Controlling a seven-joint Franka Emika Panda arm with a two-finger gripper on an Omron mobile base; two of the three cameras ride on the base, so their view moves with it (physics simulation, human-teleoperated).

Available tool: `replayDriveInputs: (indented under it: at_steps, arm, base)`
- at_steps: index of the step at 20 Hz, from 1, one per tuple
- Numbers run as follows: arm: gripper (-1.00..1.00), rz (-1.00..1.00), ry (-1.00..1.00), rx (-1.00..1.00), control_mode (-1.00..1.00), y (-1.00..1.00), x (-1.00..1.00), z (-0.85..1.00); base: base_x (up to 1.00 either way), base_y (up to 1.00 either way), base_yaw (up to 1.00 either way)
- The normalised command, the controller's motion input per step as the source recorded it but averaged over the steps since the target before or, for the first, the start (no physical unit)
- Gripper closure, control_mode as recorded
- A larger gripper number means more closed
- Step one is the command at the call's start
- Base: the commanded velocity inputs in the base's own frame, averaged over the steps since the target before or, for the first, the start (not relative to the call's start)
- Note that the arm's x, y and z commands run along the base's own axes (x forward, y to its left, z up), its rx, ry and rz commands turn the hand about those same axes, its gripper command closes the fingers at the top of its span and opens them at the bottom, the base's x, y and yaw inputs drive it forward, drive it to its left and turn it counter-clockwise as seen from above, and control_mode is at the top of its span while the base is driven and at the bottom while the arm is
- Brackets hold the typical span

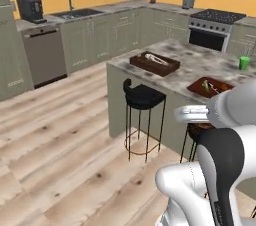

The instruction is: Gather the garlic and mushroom from the fridge and place them on a tray on the dining counter. Then gather the chicken drumstick and fish from the fridge and place them on the other tray.

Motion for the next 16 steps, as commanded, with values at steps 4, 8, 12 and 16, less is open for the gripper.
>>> replayDriveInputs:
  at_steps: [4,8,12,16]
  arm:
    - [1.0,0.0,0.0,0.0,1.0,0.0,0.0,0.0]
    - [1.0,0.0,0.0,0.0,1.0,0.0,0.0,0.0]
    - [1.0,0.0,0.0,0.0,1.0,0.0,0.0,0.0]
    - [1.0,0.0,0.0,0.0,1.0,0.0,0.0,0.0]
  base:
    - [0.9,0.7,-0.42]
    - [0.89,0.71,-0.42]
    - [0.89,0.72,-0.41]
    - [0.88,0.72,-0.42]
